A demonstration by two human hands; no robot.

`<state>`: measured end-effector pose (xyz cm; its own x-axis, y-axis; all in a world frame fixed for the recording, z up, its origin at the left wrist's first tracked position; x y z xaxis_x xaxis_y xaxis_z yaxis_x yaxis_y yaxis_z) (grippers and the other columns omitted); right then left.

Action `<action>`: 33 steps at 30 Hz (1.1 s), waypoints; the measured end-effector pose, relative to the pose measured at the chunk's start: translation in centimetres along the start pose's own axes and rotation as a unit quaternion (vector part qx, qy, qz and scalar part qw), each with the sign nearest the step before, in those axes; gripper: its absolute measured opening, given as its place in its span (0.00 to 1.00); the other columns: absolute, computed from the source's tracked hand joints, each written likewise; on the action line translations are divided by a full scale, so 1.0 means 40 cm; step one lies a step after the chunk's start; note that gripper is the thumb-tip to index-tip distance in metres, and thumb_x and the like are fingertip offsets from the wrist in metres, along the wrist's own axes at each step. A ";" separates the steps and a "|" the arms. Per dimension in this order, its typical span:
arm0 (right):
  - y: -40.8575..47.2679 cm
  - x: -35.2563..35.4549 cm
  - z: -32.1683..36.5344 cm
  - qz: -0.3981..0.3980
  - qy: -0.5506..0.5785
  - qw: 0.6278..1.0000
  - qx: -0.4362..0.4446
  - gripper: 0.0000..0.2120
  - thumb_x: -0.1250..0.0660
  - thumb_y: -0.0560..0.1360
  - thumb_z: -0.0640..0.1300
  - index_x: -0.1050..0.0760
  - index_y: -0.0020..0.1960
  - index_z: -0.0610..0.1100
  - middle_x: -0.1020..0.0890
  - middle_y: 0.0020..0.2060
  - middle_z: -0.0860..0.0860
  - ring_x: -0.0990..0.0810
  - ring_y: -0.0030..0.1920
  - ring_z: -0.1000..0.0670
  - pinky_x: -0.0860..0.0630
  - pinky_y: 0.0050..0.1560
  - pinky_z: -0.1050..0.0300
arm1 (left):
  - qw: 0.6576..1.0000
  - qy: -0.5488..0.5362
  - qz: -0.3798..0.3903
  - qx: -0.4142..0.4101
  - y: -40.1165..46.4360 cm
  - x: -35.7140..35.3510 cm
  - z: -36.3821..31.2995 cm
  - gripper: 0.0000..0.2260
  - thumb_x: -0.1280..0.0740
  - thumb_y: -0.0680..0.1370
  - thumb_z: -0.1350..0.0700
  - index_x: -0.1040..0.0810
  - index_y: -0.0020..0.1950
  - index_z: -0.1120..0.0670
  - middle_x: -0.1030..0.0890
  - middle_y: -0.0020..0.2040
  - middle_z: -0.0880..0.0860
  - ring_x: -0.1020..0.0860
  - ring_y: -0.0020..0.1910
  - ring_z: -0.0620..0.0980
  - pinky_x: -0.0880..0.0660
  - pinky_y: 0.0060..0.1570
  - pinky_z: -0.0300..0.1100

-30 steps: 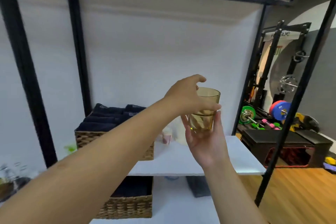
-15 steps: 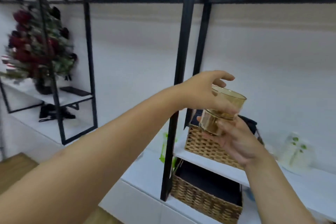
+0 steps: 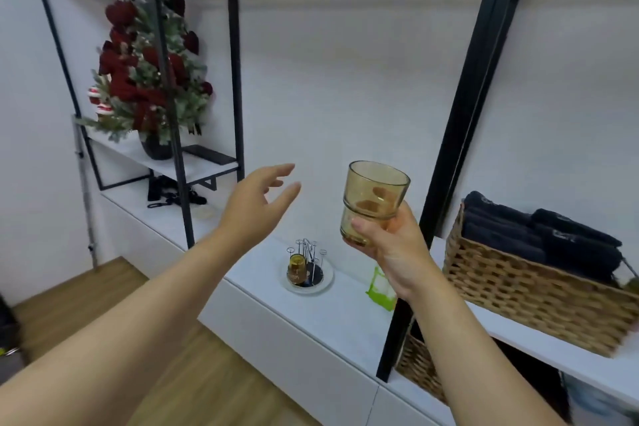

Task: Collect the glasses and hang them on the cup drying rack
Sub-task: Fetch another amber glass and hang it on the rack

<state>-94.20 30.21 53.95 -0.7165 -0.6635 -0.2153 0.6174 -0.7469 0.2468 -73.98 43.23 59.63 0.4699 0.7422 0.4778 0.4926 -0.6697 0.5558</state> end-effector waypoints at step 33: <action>0.935 0.015 -0.598 -0.207 -0.255 0.943 -0.047 0.37 0.17 0.69 0.45 0.36 0.68 0.54 0.21 0.60 0.57 0.20 0.58 0.59 0.23 0.57 0.62 | 0.960 0.138 0.241 -0.036 0.700 -0.503 1.015 0.26 0.38 0.83 0.44 0.38 0.81 0.46 0.31 0.77 0.49 0.32 0.73 0.53 0.33 0.70 0.50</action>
<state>-63.79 0.84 40.46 -0.9508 -0.2242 0.2137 0.2589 -0.9540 0.1512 -39.92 8.50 37.95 0.4134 0.3310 0.8482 0.2090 -0.9412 0.2654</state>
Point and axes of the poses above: each hand's wrist, its own y-axis towards the middle knuckle, its own x-axis out of the back of the hand, z = x × y, the point moved 10 cm from there along y, towards the middle knuckle
